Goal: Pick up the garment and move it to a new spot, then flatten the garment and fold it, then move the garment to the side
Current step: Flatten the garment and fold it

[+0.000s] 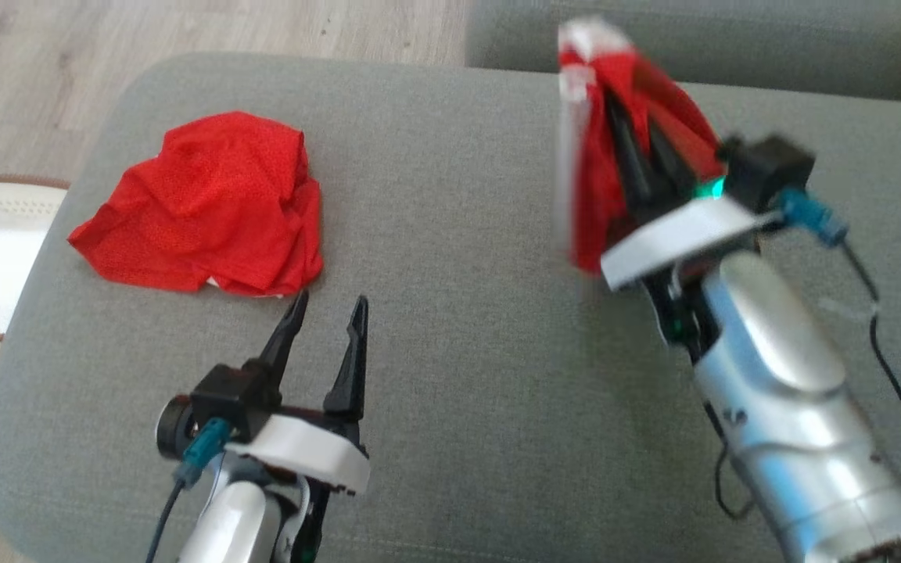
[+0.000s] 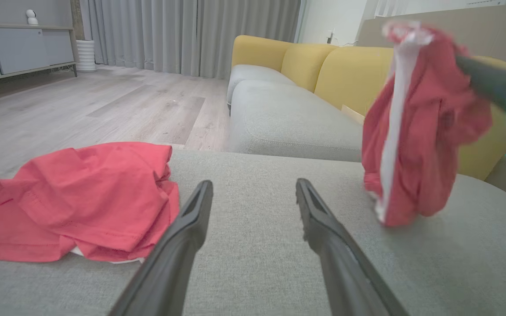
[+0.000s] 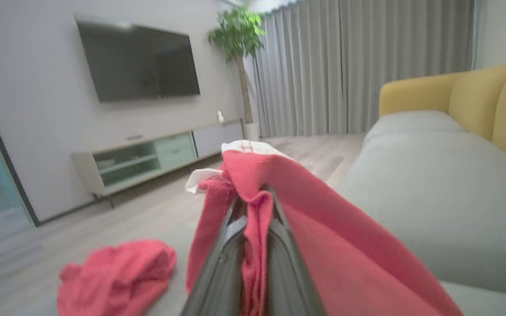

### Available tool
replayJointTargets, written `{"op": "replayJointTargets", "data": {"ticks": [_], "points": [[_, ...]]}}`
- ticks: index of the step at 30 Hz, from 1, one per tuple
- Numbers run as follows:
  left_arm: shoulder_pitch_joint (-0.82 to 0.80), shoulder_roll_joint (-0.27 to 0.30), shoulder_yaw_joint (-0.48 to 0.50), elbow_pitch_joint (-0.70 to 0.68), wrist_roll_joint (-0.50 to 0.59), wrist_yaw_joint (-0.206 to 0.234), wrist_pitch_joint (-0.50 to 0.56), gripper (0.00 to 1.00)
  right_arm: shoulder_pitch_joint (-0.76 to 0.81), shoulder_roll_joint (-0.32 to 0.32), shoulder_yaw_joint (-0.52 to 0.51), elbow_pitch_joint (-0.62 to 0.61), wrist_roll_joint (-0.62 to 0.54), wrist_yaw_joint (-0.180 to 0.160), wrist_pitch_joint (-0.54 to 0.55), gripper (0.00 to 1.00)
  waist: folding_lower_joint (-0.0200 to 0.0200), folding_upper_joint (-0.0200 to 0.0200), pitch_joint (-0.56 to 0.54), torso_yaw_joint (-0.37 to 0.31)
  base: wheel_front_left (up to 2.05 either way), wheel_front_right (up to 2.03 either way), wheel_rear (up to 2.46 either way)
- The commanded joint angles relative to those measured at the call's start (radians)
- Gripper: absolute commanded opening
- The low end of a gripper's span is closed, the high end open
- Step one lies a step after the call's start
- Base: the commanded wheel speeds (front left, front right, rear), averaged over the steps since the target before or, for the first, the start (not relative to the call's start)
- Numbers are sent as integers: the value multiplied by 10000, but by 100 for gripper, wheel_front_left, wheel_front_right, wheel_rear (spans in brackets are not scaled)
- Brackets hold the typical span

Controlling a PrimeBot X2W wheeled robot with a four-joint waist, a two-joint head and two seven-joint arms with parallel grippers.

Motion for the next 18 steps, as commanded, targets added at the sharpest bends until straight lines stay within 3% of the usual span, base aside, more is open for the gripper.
{"op": "replayJointTargets", "data": {"ticks": [1, 4, 8, 18], "points": [[-161, 17, 355, -280, -73, -21, -122, 100, -585, 80, 237, -570, 270, -9, -137, 0, 0, 0, -120, -2, 0, 0, 0], [11, 17, 471, -306, -70, -19, -122, 100, -1023, 80, 20, -1121, 996, -9, -178, 0, 0, 0, -232, -59, 0, 0, 0], [200, 17, 601, -383, -56, -9, -122, 100, -895, 79, -927, -899, 258, -9, -198, 0, 0, 0, -274, -178, 0, 0, 0], [163, 16, 666, -438, 41, -85, -122, 100, 1873, -972, -3780, 1140, -824, -9, 802, 0, 0, 0, -50, -612, 0, 0, 0]]}}
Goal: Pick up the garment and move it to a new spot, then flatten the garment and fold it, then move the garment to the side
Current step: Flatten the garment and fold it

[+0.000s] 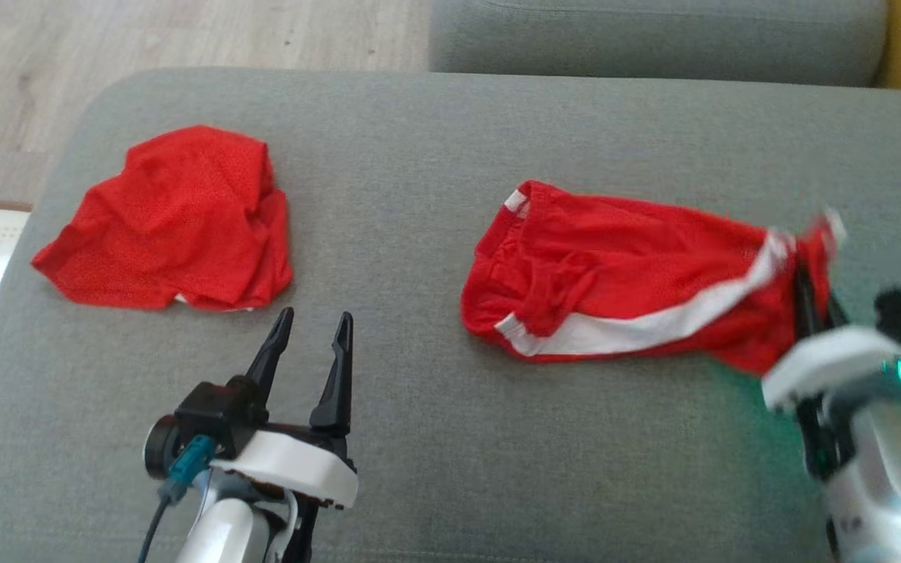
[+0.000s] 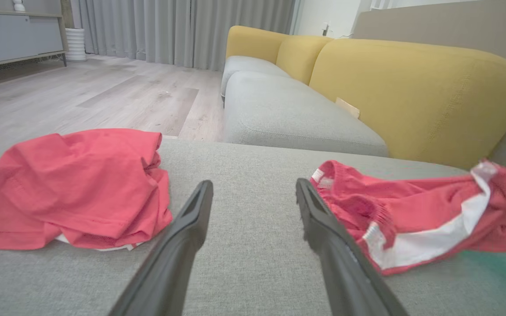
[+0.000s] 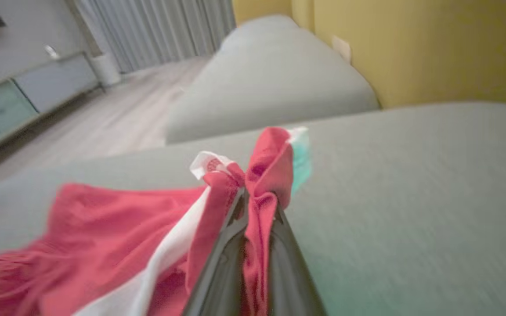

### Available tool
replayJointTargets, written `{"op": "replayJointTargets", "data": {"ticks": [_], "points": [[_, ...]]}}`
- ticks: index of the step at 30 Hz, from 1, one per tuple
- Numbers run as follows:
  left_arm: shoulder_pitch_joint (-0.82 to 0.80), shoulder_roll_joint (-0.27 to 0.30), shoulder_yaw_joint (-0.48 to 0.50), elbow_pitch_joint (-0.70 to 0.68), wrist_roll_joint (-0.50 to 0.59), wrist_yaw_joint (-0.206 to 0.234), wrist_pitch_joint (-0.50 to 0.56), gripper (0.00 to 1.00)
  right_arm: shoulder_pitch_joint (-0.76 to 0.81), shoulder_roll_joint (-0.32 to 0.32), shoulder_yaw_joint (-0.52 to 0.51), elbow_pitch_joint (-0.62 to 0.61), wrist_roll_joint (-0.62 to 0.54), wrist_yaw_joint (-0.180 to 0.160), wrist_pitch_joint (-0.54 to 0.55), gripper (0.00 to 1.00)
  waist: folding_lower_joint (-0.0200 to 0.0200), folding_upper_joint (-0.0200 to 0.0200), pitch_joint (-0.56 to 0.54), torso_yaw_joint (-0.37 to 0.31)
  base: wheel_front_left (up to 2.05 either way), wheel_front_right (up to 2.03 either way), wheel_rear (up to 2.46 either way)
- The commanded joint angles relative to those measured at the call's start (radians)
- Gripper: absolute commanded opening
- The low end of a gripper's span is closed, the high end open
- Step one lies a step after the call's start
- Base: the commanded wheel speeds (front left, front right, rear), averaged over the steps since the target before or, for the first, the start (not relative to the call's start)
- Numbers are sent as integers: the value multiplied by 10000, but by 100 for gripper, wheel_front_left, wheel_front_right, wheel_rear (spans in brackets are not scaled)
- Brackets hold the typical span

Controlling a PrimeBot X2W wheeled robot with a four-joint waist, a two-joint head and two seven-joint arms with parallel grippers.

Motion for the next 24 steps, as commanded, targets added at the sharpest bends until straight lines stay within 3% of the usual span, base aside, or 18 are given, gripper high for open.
{"op": "replayJointTargets", "data": {"ticks": [1, 2, 3, 4, 11, 24], "points": [[-355, 11, 335, -309, 116, -29, -122, 100, -285, -30, 34, -206, -197, -9, 59, 0, 0, 0, 40, -107, 0, 0, 0], [-364, 11, 342, -295, 135, -43, -122, 100, -126, -45, -261, 31, -420, -9, 177, 1, 0, 0, 43, -177, 0, 0, 0], [-369, 11, 350, -285, 146, -52, -122, 100, -26, -31, -540, 203, -685, -9, 229, 84, 0, 0, 42, -248, 0, 0, 0], [-376, 11, 350, -268, 161, -69, -122, 100, 16, 76, -821, 326, -831, -9, 265, 100, 0, 0, 38, -313, 0, 0, 0], [-376, 11, 358, -217, 164, -108, -122, 100, 130, 674, -1605, 13, -1963, -9, -284, 100, 0, 0, -160, -687, 0, 0, 0], [-315, 11, 376, -664, -396, -76, -122, 100, 1677, 1009, -437, -3050, -1544, -9, -991, 100, 0, 0, -577, -1134, 0, 0, 0]]}}
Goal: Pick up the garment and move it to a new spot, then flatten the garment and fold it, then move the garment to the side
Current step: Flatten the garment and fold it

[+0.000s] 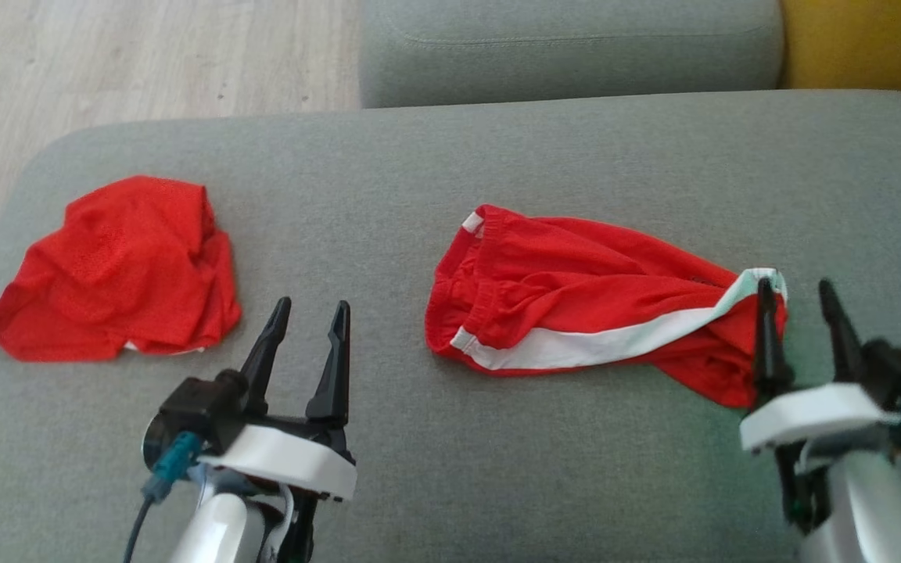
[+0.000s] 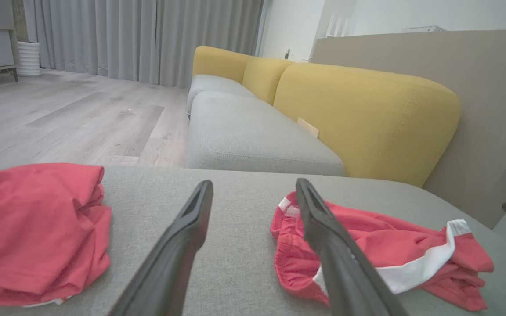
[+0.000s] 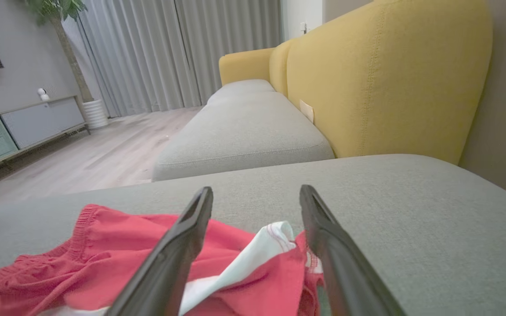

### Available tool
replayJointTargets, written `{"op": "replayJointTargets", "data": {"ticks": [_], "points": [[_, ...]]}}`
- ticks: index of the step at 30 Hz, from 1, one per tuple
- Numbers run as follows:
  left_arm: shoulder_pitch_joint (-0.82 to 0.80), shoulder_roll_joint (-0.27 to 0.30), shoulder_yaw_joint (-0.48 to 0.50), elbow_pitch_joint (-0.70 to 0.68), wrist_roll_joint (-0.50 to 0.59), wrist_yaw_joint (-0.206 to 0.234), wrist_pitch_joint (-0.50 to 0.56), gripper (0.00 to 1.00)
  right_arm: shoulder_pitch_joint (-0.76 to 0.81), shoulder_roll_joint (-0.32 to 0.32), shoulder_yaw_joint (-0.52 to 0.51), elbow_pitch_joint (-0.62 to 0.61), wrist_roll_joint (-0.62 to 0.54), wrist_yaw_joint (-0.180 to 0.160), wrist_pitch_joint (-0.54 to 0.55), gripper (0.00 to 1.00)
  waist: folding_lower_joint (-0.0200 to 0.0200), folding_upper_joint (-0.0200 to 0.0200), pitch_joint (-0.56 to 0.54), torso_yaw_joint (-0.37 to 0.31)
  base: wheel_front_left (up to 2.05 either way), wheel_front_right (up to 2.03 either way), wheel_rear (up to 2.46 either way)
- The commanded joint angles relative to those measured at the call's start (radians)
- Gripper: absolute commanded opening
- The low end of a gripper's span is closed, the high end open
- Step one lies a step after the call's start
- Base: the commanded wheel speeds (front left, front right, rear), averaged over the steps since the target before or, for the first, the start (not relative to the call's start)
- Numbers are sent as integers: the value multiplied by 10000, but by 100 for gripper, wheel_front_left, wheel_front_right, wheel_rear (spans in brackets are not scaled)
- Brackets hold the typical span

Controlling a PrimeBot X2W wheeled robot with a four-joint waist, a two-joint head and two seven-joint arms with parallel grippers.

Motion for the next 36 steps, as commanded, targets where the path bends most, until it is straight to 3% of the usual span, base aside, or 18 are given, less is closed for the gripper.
{"op": "replayJointTargets", "data": {"ticks": [1, 10, 22, 29, 36], "points": [[-315, 11, 341, -427, -111, 13, -122, 100, 40, 38, 423, -589, 164, -7, -155, 100, 0, 0, -32, -71, 0, 0, 0], [-232, 10, 307, -623, -510, 67, -122, 100, 1562, 52, 1419, -1876, 1058, -7, -208, 100, 0, 0, 14, -457, 0, 0, 0], [-544, 10, -17, -139, 107, -246, -122, 100, 1360, 54, 1348, -2321, 1052, -7, -219, 100, 0, 0, 422, -776, 0, 0, 0], [-1372, 10, -1008, 1603, 759, -683, -122, 100, 1248, 54, 1409, -2424, 980, -7, -220, 100, 0, 0, 870, -995, 0, 0, 0], [-2481, 20, -1564, 3327, 1258, -843, -122, 100, 1091, 54, 1480, -2411, 961, -7, -221, 100, 0, 0, 1201, -1305, 0, 0, 0]]}}
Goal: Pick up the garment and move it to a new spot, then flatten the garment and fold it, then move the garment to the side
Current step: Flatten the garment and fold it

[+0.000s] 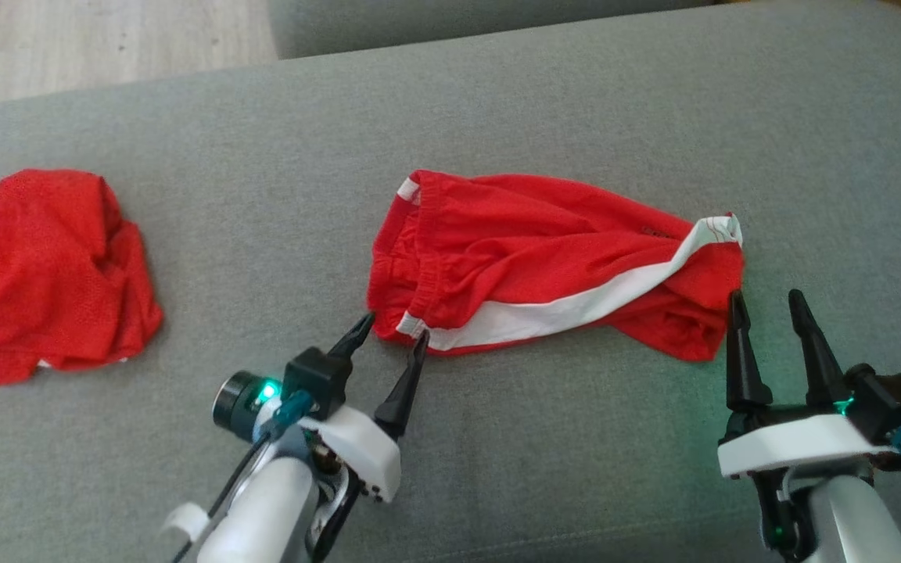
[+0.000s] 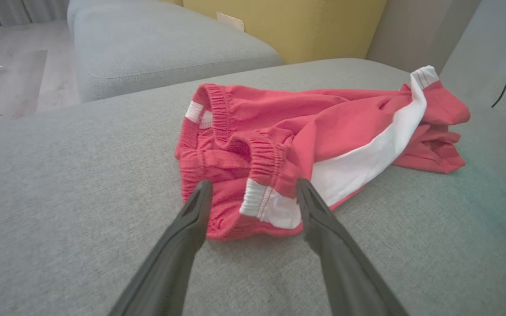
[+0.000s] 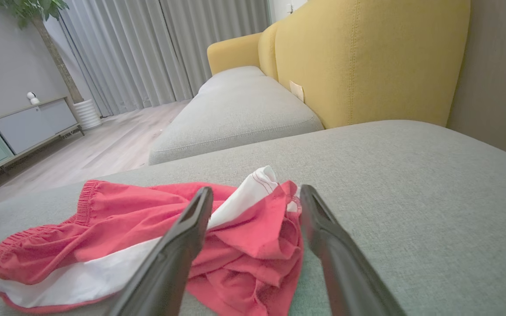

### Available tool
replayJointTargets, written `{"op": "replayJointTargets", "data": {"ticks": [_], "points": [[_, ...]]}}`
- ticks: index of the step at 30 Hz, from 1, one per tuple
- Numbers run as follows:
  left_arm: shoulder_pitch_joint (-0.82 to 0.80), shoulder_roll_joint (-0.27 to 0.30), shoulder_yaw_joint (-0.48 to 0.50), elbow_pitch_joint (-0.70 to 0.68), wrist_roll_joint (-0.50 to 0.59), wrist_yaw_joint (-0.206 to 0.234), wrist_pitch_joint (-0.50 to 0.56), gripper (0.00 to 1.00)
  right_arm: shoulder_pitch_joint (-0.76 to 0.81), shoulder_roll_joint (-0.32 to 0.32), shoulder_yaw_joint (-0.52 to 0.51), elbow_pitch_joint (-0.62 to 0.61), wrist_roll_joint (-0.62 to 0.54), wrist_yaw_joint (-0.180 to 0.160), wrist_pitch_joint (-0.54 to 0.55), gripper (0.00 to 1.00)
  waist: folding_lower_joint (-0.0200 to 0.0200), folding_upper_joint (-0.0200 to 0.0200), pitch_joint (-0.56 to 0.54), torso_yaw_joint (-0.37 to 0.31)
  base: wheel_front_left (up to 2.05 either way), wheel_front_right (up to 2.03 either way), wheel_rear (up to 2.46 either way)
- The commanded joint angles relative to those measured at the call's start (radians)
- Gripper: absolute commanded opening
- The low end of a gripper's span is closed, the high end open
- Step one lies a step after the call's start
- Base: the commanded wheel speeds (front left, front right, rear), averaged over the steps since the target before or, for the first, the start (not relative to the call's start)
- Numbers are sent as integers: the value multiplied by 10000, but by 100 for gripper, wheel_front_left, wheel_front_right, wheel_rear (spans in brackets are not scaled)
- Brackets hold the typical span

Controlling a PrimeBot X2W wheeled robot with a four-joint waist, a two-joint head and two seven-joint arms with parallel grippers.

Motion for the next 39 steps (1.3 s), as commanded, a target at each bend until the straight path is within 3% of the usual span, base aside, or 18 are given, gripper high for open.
{"op": "replayJointTargets", "data": {"ticks": [1, 22, 23, 24, 35, 39], "points": [[-523, 21, 240, -66, 101, -20, -124, 100, -370, -38, 271, -306, -46, -7, -108, 100, 0, 0, 68, -99, 0, 0, 0], [-1544, 14, -204, 1636, -255, -27, -124, 100, -509, -38, 339, -221, -2, -7, -108, 100, 0, 0, 237, -447, 0, 0, 0], [-1579, 14, -241, 1693, -296, -40, -124, 62, -518, -38, 342, -216, -5, -7, -108, 100, 0, 0, 248, -455, 0, 0, 0], [-1615, 14, -272, 1722, -332, -43, -124, 0, -527, -38, 335, -215, -7, -7, -108, 100, 0, 0, 259, -454, 0, 0, 0], [-1581, 13, -379, 1098, -618, 109, -124, 0, -886, -37, 204, -5, -467, -7, -94, 100, 0, 0, 166, -160, 0, 0, 0], [-1503, 13, -433, 886, -657, 153, -124, 0, -1437, -37, 42, 423, -750, -7, 448, 100, 0, 0, 147, -54, 0, 0, 0]]}}
